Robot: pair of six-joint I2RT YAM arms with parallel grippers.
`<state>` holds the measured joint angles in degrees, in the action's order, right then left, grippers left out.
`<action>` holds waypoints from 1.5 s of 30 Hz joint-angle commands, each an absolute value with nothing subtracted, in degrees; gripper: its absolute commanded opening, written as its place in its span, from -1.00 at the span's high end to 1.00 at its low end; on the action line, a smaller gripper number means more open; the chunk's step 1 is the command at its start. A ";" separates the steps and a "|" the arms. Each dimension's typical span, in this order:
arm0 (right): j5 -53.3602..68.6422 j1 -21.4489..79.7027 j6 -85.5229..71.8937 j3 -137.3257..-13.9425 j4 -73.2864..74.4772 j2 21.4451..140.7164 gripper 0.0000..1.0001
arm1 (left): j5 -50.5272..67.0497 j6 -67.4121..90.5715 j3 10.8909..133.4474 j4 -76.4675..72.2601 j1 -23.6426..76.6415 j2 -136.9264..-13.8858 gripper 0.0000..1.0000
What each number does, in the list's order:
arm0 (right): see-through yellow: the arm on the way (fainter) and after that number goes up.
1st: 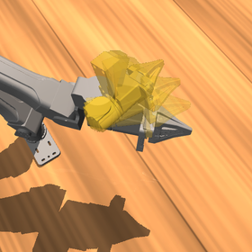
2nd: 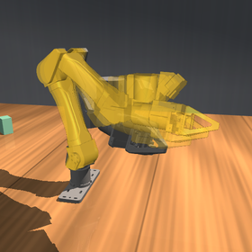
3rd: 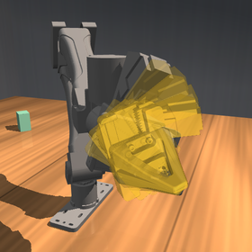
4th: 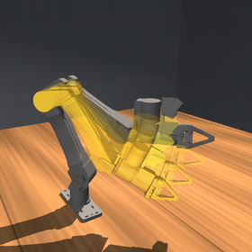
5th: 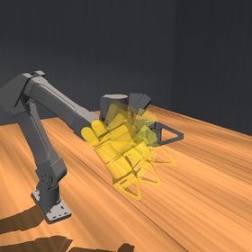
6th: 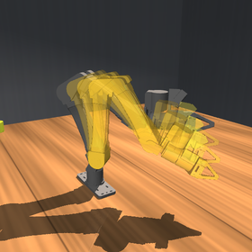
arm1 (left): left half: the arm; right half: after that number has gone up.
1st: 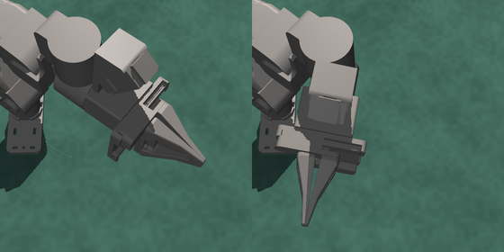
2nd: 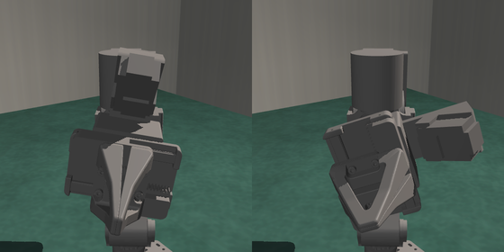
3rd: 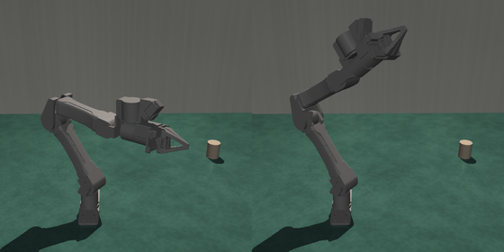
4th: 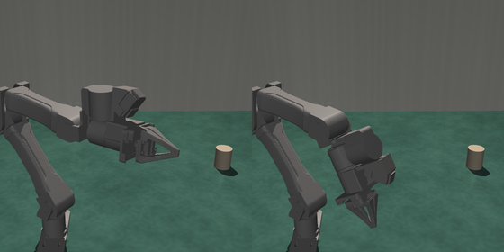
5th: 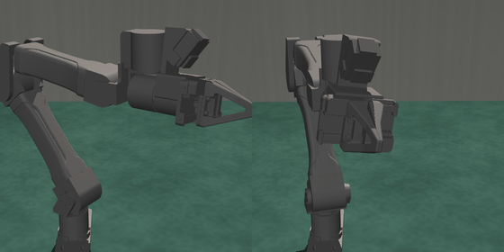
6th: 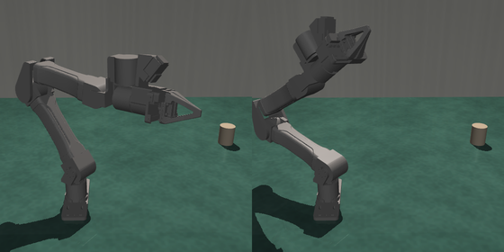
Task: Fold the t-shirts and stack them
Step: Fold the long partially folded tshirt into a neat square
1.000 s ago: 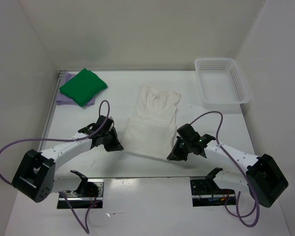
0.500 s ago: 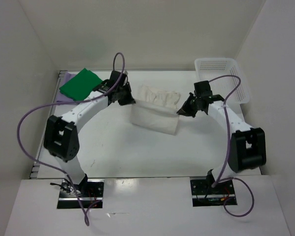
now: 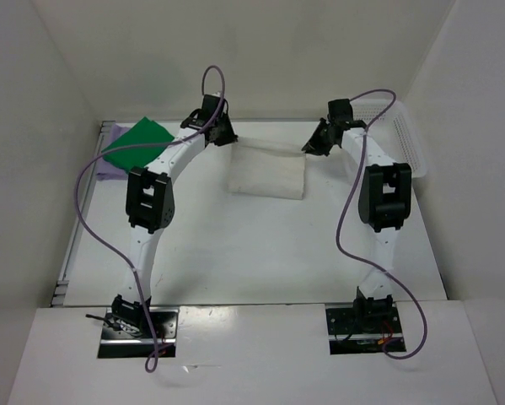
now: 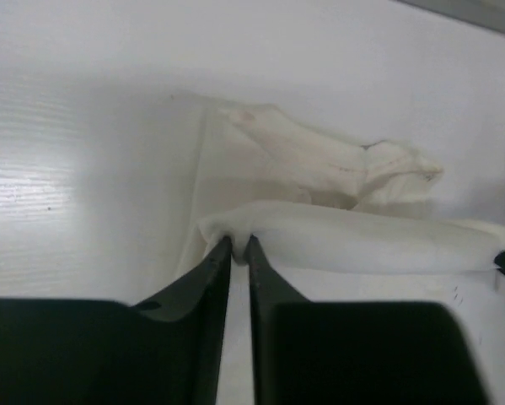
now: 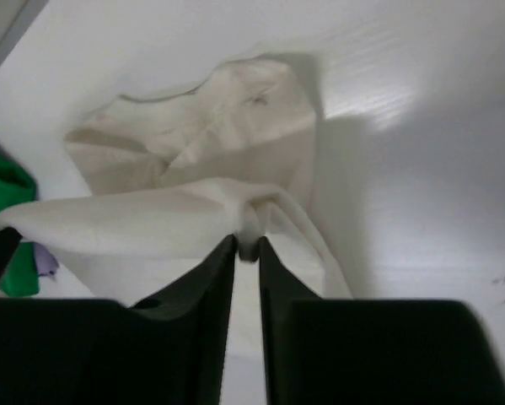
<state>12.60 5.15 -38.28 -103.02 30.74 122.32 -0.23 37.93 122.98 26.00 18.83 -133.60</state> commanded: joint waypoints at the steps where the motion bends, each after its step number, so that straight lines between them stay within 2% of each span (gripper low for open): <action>1: 10.89 4.31 -37.09 -109.93 30.86 126.47 0.49 | -2.47 38.41 129.19 24.08 16.79 -137.19 0.52; 2: 10.90 4.31 -37.61 -110.91 30.85 127.08 0.27 | -2.46 38.41 130.24 23.39 16.79 -137.72 0.39; 3: 11.77 4.31 -37.62 -111.96 30.85 127.09 0.22 | -1.68 38.41 130.95 23.38 16.79 -137.72 0.28; 6: 11.78 4.83 -36.13 -115.83 32.95 126.48 0.14 | -0.01 38.41 130.96 22.07 16.79 -135.10 -0.42; 8: 11.25 5.62 -36.12 -115.84 33.57 123.76 0.11 | 0.96 37.71 126.67 21.54 16.79 -131.86 -0.77; 10: 11.25 6.85 -34.99 -110.69 32.18 120.78 0.08 | 4.80 38.75 120.18 17.60 16.79 -128.25 -0.74; 11: 11.25 8.51 -34.98 -108.48 31.38 117.63 0.20 | 6.49 39.63 111.97 13.40 17.40 -124.40 -0.67; 12: 11.25 9.40 -34.98 -106.37 30.33 116.38 0.49 | 7.90 40.42 108.06 11.62 18.10 -122.71 -0.49; 15: 13.44 11.33 -36.72 -93.57 25.87 112.33 0.99 | 10.54 41.83 99.01 8.27 21.79 -120.67 -0.29; 18: 14.85 11.34 -37.35 -89.48 23.99 112.85 0.99 | 13.96 43.41 93.62 4.40 23.03 -121.54 -0.13; 24: 14.06 11.34 -35.33 -88.08 25.14 119.35 0.99 | 15.55 44.90 86.86 4.14 23.03 -124.89 -0.08; 31: 11.96 14.32 -36.47 -74.99 20.92 115.67 0.99 | 18.63 50.88 66.12 -0.17 24.34 -115.77 -0.05; 36: 9.59 17.12 -36.47 -68.48 21.61 110.15 0.99 | 19.95 56.33 53.64 -2.20 27.24 -102.06 -0.21; 40: 9.58 18.45 -36.47 -65.40 22.15 105.21 0.99 | 15.40 55.03 51.86 3.94 26.46 -90.39 -0.59; 43: 11.24 18.46 -36.47 -64.69 22.76 101.26 0.87 | 14.41 54.23 49.49 5.35 22.25 -86.84 -0.87; 44: 11.25 18.46 -36.47 -64.17 22.76 100.29 0.71 | 13.89 53.62 48.87 5.97 21.37 -86.23 -0.94; 45: 12.64 18.46 -35.95 -64.16 22.76 98.37 0.65 | 13.89 53.00 48.87 5.98 20.57 -86.22 -1.00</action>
<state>12.47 18.26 -37.47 -64.82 21.61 104.20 16.43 54.00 50.04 3.51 23.27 -87.44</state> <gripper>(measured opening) 0.148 0.982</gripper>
